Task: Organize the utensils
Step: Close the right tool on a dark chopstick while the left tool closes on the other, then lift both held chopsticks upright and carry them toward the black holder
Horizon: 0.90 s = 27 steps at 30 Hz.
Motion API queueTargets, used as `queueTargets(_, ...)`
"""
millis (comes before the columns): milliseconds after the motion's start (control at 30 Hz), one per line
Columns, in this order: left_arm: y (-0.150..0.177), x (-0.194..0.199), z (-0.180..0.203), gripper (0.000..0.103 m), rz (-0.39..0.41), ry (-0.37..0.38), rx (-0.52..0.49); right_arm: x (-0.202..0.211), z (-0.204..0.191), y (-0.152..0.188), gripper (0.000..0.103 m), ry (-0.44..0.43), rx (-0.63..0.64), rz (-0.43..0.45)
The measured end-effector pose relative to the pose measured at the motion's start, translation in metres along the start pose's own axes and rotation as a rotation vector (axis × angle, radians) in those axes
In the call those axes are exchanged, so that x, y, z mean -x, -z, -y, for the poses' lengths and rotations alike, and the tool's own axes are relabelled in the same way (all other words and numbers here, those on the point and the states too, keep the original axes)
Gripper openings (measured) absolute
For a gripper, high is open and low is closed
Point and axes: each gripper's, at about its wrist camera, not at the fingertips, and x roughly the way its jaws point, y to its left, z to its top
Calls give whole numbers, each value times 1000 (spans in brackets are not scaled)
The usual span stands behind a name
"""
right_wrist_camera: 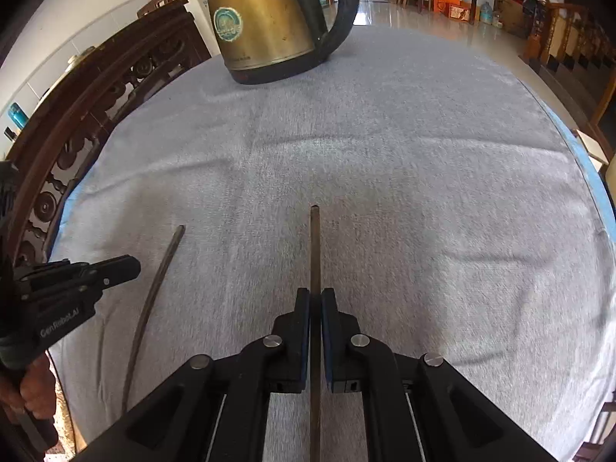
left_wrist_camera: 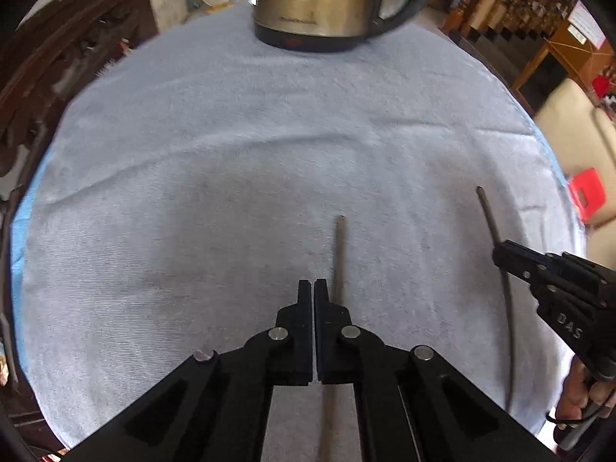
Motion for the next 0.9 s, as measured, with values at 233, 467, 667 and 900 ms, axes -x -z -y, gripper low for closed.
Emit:
queueTargets(233, -25, -13, 1, 14, -109, 21, -22, -2, 7, 2, 7, -17, -42, -35)
queueTargets(467, -51, -19, 4, 37, -124, 13, -47, -12, 19, 5, 7, -19, -75, -67)
queueTargets(667, -72, -33, 5, 37, -200, -10, -77, -9, 19, 4, 7, -25, -53, -64)
queueTargets(900, -90, -40, 13, 7, -176, -56, -127, -11, 17, 5, 7, -33, -46, -48)
